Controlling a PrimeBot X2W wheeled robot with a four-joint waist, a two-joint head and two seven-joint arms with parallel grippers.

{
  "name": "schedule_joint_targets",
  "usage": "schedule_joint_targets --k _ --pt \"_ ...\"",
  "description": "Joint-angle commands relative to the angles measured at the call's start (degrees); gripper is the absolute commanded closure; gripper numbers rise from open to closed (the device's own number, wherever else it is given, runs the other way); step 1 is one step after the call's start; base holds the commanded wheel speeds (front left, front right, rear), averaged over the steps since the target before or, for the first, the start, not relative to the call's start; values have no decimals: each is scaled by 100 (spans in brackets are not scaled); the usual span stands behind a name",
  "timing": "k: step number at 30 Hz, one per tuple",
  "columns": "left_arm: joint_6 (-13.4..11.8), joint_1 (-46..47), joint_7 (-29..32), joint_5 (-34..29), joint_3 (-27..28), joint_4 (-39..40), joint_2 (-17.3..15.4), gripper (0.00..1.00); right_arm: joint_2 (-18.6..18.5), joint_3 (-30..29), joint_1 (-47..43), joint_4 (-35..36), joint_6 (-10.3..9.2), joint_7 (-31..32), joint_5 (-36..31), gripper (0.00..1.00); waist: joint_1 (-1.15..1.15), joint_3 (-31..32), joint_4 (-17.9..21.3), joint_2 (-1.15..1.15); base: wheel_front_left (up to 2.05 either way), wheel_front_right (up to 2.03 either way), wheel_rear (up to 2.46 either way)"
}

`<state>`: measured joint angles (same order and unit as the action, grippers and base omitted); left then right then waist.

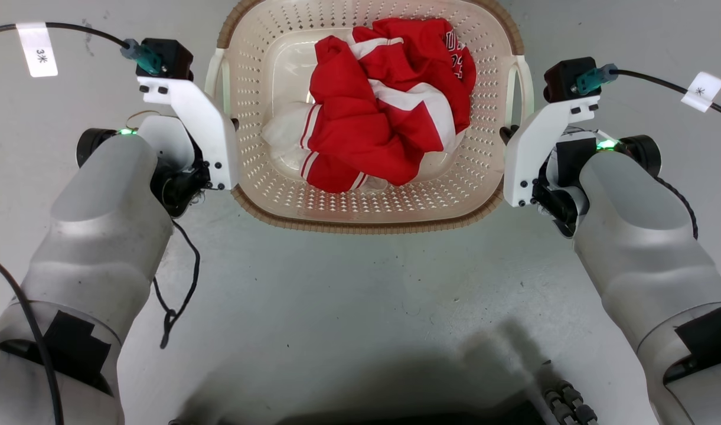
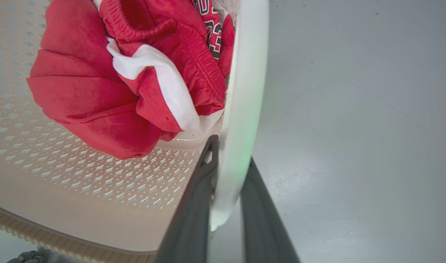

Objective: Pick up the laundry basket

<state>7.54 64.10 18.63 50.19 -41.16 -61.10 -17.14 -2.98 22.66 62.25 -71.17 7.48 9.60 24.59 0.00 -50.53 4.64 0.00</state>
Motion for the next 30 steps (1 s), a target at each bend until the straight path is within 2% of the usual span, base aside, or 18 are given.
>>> schedule_joint_targets --k 1,8,15,30 --pt "-12 86 14 66 -91 -13 -39 100 21 77 87 -53 2 -19 52 100 0 0 -2 0 0 0 0" --pt "-8 49 171 318 -389 -9 -15 100 17 207 65 -132 2 26 206 100 0 170 -36 0 0 0 0" --pt "-6 -130 573 741 -590 -20 83 100 26 306 -13 -212 2 387 277 100 0 708 -84 0 0 0 0" --pt "25 -485 1718 1507 -901 -72 248 100 61 693 -429 -120 10 2242 1039 100 0 2196 -178 0 0 0 0"
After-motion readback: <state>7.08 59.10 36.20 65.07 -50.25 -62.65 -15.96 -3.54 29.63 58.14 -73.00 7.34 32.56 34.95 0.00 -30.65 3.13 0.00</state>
